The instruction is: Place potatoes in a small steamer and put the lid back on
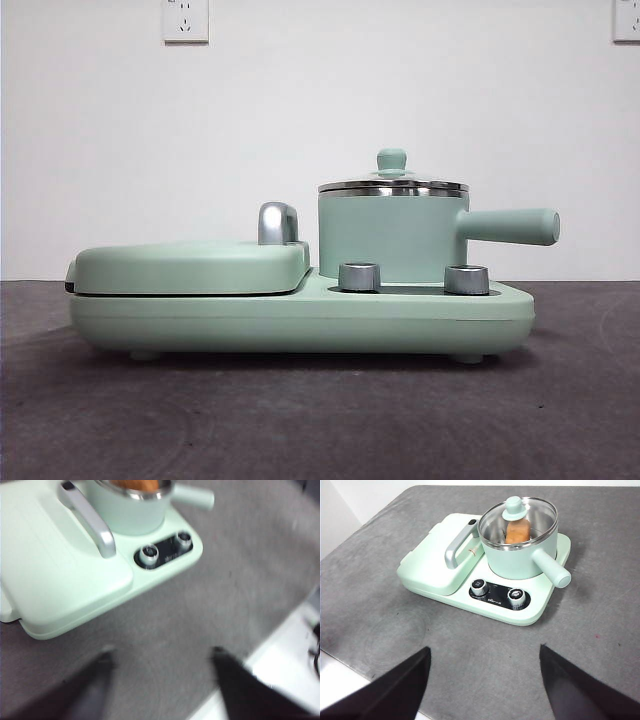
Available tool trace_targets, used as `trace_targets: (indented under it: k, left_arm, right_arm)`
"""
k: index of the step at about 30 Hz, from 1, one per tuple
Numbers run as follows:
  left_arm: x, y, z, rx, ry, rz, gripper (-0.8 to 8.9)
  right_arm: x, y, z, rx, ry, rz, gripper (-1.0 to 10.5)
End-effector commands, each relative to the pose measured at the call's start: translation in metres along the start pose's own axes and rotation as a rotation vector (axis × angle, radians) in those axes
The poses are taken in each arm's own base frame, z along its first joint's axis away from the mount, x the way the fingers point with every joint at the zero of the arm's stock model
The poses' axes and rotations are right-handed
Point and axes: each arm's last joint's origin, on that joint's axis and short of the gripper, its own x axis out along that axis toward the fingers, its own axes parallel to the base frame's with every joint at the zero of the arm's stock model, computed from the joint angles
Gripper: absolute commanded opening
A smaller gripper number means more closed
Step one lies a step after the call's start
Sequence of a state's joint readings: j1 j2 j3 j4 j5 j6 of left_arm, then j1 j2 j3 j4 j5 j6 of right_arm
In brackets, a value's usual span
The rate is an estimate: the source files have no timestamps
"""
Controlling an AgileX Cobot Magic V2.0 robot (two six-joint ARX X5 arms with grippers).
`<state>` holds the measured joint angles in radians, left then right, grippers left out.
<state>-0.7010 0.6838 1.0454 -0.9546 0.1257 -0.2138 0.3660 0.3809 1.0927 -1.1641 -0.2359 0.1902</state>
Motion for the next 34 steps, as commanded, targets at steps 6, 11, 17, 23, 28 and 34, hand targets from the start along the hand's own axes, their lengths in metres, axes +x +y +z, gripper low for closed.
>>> trace_targets:
  k: [6,11,17,23,28,34]
  left_arm:
    - [-0.021,0.005,-0.029,-0.078,-0.162,0.009,0.09]
    - [-0.029,0.004,-0.032,-0.070,-0.198,0.000,0.09]
    - [-0.030,0.004,-0.033,-0.069,-0.204,-0.002,0.09]
    - [-0.031,0.005,-0.033,-0.072,-0.209,0.002,0.09]
    - [-0.030,0.011,-0.039,-0.105,-0.303,0.060,0.09]
    - [0.013,0.047,-0.066,0.056,-0.550,0.320,0.09]
  right_arm:
    - [-0.001,0.001,0.002,-0.011,-0.008,0.005,0.2]
    - [-0.002,0.001,0.002,-0.013,-0.014,0.006,0.2]
    - [-0.002,0.001,0.003,-0.013,-0.016,0.007,0.2]
    - [-0.002,0.001,0.002,-0.014,-0.016,0.007,0.2]
    - [-0.002,0.001,0.003,-0.014,-0.016,0.007,0.2]
    - [-0.002,0.001,0.002,-0.014,-0.016,0.007,0.2]
